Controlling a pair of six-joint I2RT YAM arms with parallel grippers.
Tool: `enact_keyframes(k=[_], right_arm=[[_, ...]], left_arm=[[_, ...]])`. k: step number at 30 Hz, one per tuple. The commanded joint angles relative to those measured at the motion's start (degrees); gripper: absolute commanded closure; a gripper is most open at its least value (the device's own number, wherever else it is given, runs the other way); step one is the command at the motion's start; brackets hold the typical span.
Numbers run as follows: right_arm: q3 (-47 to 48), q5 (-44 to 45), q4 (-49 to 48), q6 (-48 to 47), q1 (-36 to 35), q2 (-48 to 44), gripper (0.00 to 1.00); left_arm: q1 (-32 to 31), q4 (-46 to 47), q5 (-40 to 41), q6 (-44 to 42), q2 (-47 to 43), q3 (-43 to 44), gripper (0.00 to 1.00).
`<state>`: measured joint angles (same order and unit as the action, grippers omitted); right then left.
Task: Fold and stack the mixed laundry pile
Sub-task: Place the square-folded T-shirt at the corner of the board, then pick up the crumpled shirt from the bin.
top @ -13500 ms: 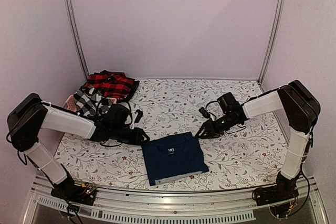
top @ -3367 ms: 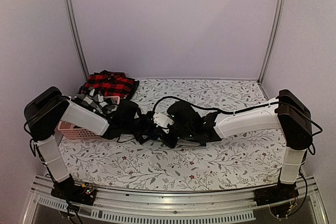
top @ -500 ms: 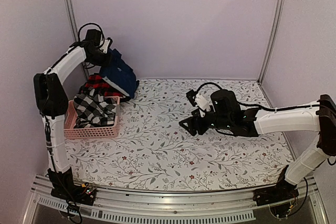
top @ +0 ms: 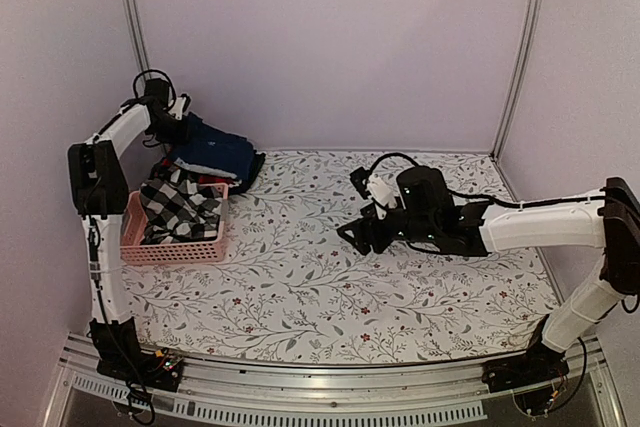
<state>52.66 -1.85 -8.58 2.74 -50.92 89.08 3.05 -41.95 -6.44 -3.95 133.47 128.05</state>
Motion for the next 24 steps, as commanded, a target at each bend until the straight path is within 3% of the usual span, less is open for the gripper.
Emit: enact_keyframes(k=[1,2,5,10,13,16,24], right_arm=[[2.61,-0.61,1.02,-0.42,0.34,1.26,0.22],[2.97,-0.62,1.21,-0.49,0.37,1.40,0.22],[3.76,-0.53,2.23,-0.72,0.25,1.54,0.22],[4.19,0.21,3.63,-0.75,0.31,0.90,0.21],[3.65,1.13,3.92,-0.40,0.37,-0.30,0.20],[3.00,1.50,4.03,0.13,0.78,-1.66,0.17],[0.12,-0.89,3.88,1.07,5.15,-6.61,0.09]], left_arm=[[1.81,3.79,2.91,-3.44,3.97,3.46,0.93],[1.99,4.14,3.75,-3.79,4.66,3.64,0.88],[1.85,6.36,6.05,-3.82,5.61,3.14,0.57],[1.78,8.52,17.24,0.38,2.48,2.60,0.24],[2.23,9.29,24.17,3.61,-3.82,-1.56,0.03],[3.16,11.37,23.33,10.16,-13.00,-10.88,0.00],[4.14,15.88,11.85,20.62,-37.28,-42.32,0.00]])
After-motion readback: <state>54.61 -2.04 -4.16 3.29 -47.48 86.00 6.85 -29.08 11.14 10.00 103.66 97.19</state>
